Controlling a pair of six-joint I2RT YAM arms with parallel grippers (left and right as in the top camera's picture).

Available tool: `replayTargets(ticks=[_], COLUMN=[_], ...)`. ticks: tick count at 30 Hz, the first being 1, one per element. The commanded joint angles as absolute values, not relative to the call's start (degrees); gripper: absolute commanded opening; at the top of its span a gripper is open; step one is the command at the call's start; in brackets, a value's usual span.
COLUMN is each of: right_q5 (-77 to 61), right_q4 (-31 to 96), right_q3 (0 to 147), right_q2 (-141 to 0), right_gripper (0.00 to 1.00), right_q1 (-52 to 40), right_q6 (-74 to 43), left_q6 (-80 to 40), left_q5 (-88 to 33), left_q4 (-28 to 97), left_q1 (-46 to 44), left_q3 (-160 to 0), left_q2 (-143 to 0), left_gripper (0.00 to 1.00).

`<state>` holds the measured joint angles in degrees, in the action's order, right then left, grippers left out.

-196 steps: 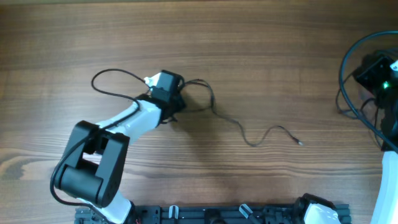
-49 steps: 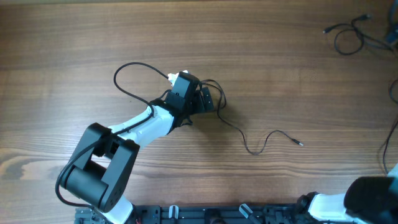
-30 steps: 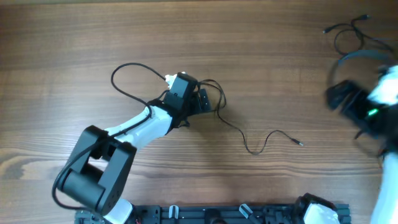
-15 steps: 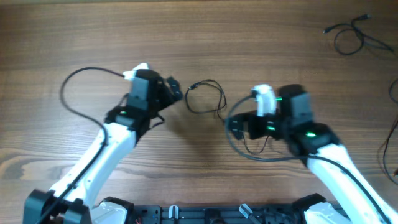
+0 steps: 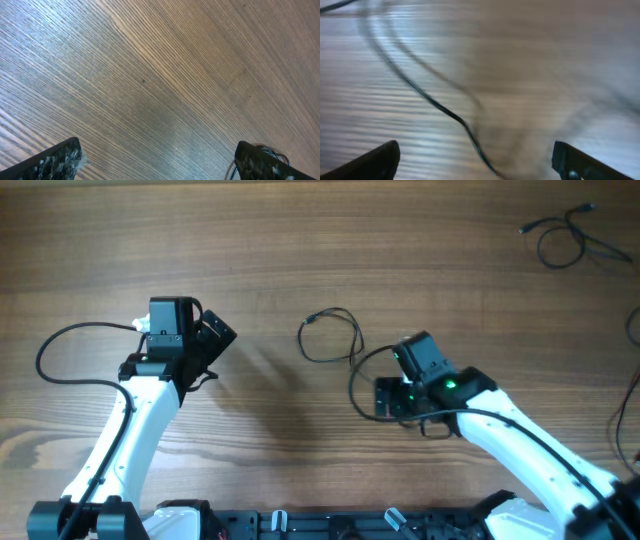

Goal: Untangle cables
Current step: 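Move the right gripper over the remaining cable at center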

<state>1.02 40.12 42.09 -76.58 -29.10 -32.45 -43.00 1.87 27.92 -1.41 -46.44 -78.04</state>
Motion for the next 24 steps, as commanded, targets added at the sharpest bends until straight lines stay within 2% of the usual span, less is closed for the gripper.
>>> replayTargets(ticks=[1, 4, 5, 7, 8, 9, 15, 16, 17, 19, 21, 24], right_q5=[4.36, 4.73, 6.26, 7.6, 8.32, 8.8, 17.52, 17.23, 16.62, 13.96, 11.33, 10.15], right_q4=[43.66, 43.24, 41.58, 40.71, 40.82, 40.77, 40.29, 39.81, 39.35, 38.06, 36.53, 35.4], right_q3=[44.25, 44.05, 42.89, 41.5, 40.84, 40.69, 40.69, 40.64, 40.62, 40.53, 40.53, 40.53], right_q2=[-71.85, -71.94, -72.84, -74.24, -75.5, -76.49, -77.49, -77.67, -78.02, -79.94, -82.13, -85.52], right_gripper=[1.0, 0.99, 0.89, 0.84, 0.85, 1.0, 1.0, 0.93, 0.81, 0.69, 0.7, 0.78], right_q1=[-28.86, -28.86, -28.84, -28.8, -28.67, -28.4, -26.79, -26.37, -26.13, -26.0, -26.0, -26.0], right_q6=[-56.95, -63.44, -66.89, -71.05, -74.19, -75.53, -76.64, -76.51, -76.47, -76.44, -76.42, -76.9], left_q6=[-43.77, -43.77, -43.77, -43.77, -43.77, -43.77, -43.77, -43.77, -43.77, -43.77, -43.77, -43.79], left_q5=[2.48, 2.46, 2.46, 2.48, 2.46, 2.46, 2.46, 2.46, 2.46, 2.46, 2.48, 2.46], left_q4=[27.94, 27.94, 27.94, 27.94, 27.94, 27.94, 27.94, 27.94, 27.94, 27.94, 27.94, 27.94], left_q1=[-1.1, -1.1, -1.1, -1.1, -1.1, -1.1, -1.1, -1.1, -1.1, -1.1, -1.1, -1.1], left_q3=[-46.5, -46.5, -46.5, -46.5, -46.5, -46.5, -46.5, -46.5, -46.5, -46.5, -46.5, -46.5], left_q2=[-77.73, -77.73, -77.73, -77.73, -77.73, -77.73, -77.73, -77.73, -77.73, -77.73, -77.73, -77.73], left_gripper=[1.0, 1.0, 1.0, 1.0, 1.0, 1.0, 1.0, 1.0, 1.0, 1.0, 1.0, 1.0])
